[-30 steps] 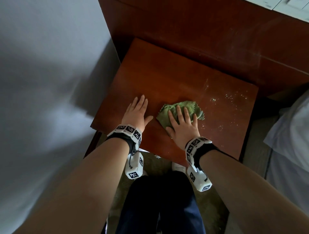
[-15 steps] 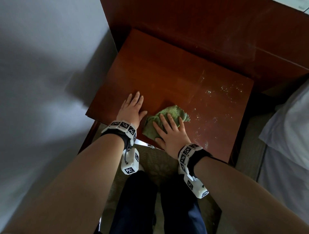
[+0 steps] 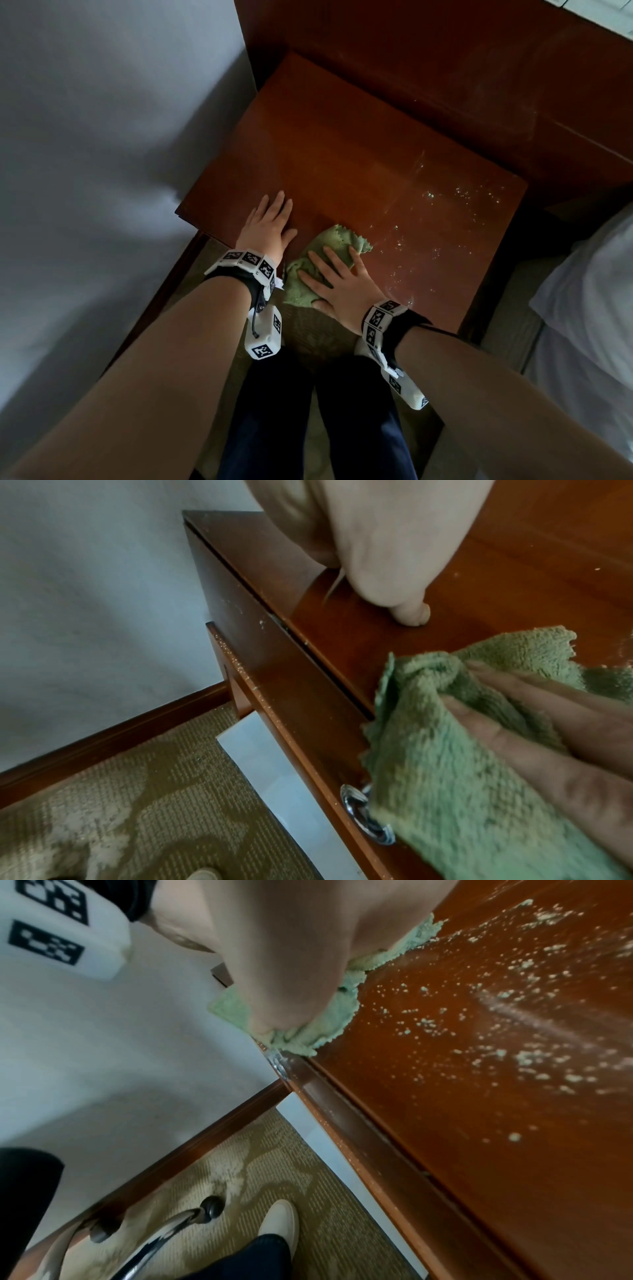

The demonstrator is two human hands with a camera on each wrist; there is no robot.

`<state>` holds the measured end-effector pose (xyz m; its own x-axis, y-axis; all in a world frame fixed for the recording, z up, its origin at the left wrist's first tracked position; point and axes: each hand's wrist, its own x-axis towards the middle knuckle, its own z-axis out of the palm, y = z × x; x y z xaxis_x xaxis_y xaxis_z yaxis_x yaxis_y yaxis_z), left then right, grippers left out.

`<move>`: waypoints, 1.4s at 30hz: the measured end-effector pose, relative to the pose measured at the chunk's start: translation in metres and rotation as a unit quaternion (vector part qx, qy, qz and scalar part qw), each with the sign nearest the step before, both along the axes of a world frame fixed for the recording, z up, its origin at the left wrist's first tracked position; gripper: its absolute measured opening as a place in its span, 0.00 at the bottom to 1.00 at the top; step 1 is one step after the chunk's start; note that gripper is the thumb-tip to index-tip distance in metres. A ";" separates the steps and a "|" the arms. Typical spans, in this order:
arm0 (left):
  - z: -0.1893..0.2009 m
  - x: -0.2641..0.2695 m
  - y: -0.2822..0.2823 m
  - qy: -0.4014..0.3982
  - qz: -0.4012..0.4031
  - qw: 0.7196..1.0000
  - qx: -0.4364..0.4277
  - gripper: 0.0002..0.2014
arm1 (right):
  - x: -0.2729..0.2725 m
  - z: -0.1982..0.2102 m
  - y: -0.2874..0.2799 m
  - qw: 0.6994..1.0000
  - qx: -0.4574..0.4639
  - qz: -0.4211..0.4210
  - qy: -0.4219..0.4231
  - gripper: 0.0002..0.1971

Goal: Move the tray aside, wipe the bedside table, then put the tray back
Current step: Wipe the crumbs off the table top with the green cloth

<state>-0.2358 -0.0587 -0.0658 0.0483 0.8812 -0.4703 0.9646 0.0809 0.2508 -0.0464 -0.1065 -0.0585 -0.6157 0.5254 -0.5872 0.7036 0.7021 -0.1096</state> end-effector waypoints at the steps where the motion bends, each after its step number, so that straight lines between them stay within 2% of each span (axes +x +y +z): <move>1: 0.000 -0.001 0.000 0.001 0.000 1.000 0.000 0.28 | 0.001 0.000 0.000 1.000 0.003 0.011 -0.004 0.30; 7: 0.001 0.009 -0.008 0.001 0.025 1.000 0.003 0.28 | 0.022 0.000 0.009 0.992 0.009 0.119 0.040 0.29; 20: 0.003 0.028 -0.010 0.023 0.066 0.997 -0.014 0.29 | 0.051 0.004 0.048 0.961 -0.010 0.273 0.043 0.28; 27: 0.002 0.033 -0.008 0.018 0.081 0.997 -0.006 0.30 | 0.067 -0.001 0.072 0.960 -0.002 0.277 0.042 0.26; 42: 0.002 0.070 0.030 0.018 0.094 0.995 -0.008 0.31 | 0.102 0.000 0.142 0.977 0.037 0.211 0.008 0.31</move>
